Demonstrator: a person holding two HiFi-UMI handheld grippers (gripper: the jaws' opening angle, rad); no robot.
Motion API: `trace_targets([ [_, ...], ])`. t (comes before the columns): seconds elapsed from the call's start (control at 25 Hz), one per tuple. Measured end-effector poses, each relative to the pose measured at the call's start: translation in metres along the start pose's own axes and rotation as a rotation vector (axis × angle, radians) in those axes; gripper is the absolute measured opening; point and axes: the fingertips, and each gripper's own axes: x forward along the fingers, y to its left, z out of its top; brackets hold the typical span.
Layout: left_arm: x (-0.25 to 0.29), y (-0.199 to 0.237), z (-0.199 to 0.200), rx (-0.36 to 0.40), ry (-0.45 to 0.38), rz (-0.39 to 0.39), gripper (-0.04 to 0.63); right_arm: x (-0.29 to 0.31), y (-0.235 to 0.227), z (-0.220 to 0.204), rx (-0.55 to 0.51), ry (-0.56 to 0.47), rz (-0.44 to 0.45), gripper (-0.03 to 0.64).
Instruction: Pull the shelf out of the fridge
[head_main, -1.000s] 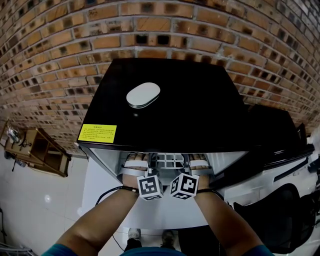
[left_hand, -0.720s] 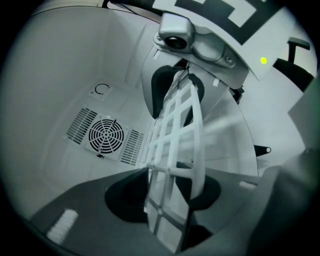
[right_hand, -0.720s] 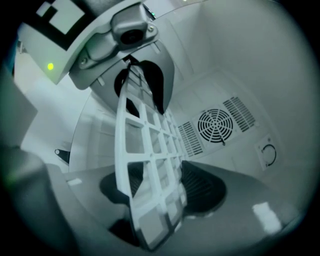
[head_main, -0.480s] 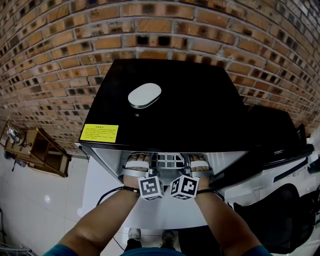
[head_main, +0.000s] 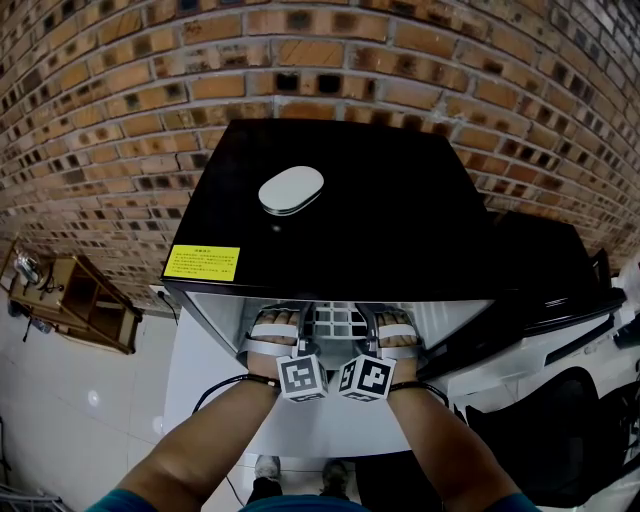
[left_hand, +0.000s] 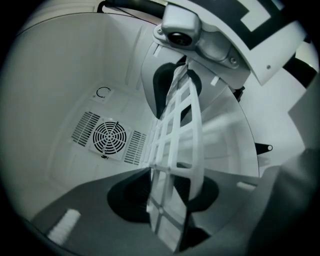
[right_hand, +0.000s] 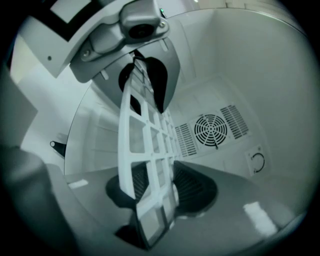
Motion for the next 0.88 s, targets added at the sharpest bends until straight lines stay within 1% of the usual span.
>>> trace_targets([
  [0.04, -0.002, 0.0, 0.002, -0.008, -0.005, -0.001, 0.109, -0.002, 0.0, 0.0, 0.001, 0.002, -0.001, 0.129],
  [0.2, -0.001, -0.002, -0.003, 0.03, 0.017, 0.011, 0.109, -0.004, 0.002, 0.001, -0.023, 0.011, 0.005, 0.124],
  [0.24, -0.002, -0.003, -0.003, 0.031, 0.017, 0.011, 0.109, -0.006, 0.003, 0.001, -0.038, 0.01, 0.005, 0.111],
  [0.28, -0.004, -0.004, -0.002, 0.027, 0.014, 0.01, 0.109, -0.008, 0.004, 0.002, -0.048, 0.01, 0.004, 0.097],
  [0.32, -0.007, -0.004, 0.0, 0.015, 0.007, 0.007, 0.107, -0.01, 0.005, 0.002, -0.052, 0.009, 0.002, 0.097],
  [0.4, -0.014, -0.004, 0.007, -0.025, -0.014, -0.012, 0.107, -0.013, 0.006, 0.003, -0.051, 0.008, 0.001, 0.097],
  [0.44, -0.015, -0.005, 0.007, -0.024, -0.013, -0.012, 0.107, -0.014, 0.006, 0.002, -0.051, 0.009, 0.002, 0.097],
  [0.52, -0.014, -0.007, 0.003, 0.008, 0.004, 0.0, 0.107, -0.016, 0.008, 0.003, -0.053, 0.007, 0.006, 0.097],
  [0.6, -0.018, -0.008, 0.004, -0.002, -0.002, -0.004, 0.107, -0.019, 0.01, 0.003, -0.056, 0.007, 0.009, 0.097],
  [0.72, -0.021, -0.011, 0.001, 0.025, 0.011, 0.01, 0.107, -0.024, 0.012, 0.004, -0.056, 0.011, 0.012, 0.097],
  [0.88, -0.027, -0.015, 0.002, 0.029, 0.015, 0.006, 0.107, -0.031, 0.016, 0.005, -0.061, 0.011, 0.015, 0.097],
])
